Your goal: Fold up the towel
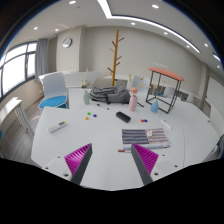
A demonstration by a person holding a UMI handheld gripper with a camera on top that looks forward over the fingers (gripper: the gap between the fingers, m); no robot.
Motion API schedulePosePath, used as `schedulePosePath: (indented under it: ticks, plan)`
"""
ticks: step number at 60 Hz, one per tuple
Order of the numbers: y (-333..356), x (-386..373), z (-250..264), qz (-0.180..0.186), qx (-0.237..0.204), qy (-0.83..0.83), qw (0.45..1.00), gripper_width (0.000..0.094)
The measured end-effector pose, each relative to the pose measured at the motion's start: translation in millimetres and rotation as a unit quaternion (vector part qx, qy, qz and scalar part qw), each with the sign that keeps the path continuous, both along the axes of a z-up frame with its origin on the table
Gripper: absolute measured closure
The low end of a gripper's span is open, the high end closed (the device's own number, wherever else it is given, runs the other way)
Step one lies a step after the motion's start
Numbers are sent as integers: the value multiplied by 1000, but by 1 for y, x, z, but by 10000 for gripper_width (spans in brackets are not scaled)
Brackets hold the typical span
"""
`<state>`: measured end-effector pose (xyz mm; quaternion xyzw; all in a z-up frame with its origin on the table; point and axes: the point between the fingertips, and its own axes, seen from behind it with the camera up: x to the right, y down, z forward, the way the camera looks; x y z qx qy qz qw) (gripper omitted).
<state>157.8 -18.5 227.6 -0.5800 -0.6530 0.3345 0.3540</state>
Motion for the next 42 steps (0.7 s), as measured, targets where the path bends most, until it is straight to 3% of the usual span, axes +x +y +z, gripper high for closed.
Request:
schedulePosePath:
  ticks: [14,42]
  plan:
    - [6,-80,-79,0,29,-8,1000,85]
    - [69,-228,-221,-23,9,-38,999,86]
